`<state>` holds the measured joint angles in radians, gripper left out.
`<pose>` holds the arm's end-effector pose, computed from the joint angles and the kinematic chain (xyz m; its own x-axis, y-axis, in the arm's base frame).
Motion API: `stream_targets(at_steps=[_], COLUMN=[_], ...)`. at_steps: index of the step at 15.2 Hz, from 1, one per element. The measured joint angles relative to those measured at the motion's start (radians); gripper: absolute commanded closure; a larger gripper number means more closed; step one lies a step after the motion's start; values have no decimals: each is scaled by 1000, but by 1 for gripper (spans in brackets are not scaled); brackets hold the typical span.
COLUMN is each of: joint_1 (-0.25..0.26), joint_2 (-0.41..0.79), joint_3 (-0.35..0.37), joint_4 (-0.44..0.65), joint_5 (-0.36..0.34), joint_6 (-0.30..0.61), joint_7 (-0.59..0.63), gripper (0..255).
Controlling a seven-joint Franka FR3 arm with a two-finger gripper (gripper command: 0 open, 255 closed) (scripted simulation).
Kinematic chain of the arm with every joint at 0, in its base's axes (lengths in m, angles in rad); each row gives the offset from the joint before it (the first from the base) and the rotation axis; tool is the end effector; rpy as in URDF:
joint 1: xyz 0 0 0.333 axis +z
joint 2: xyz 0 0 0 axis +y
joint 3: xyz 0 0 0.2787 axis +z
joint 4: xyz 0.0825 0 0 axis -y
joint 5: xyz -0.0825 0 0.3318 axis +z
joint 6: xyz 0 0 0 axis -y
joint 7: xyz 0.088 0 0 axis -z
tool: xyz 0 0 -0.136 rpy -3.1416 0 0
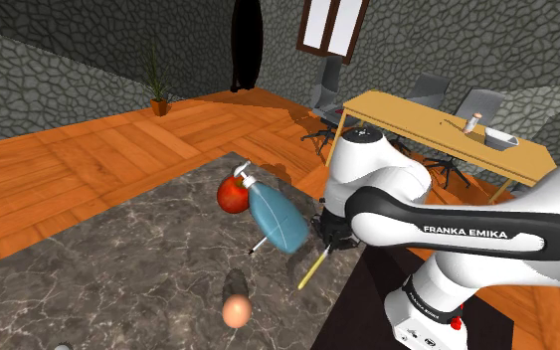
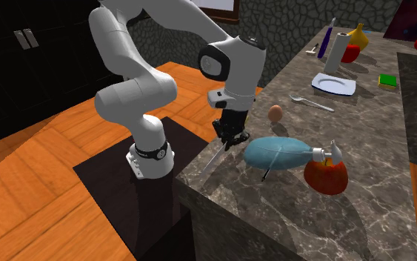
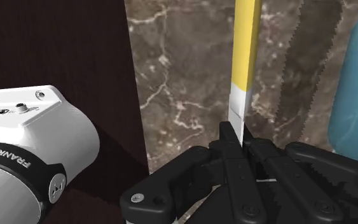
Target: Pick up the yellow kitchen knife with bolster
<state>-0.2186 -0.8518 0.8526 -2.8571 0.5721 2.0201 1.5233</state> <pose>0.2411 0.1512 0.3074 0.1411 -0.9832 0.1155 -0.9882 -0.1329 0.0755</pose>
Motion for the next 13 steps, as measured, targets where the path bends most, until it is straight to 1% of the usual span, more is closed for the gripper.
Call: stream_targets(at_steps=[4, 13], joint_1=[7, 2], joint_2=[-42, -98], joint_3=[-43, -123], joint_4=[29, 103], joint_5=[-29, -91], joint_6=[-72, -202], joint_7=[0, -4], gripper=[255, 255])
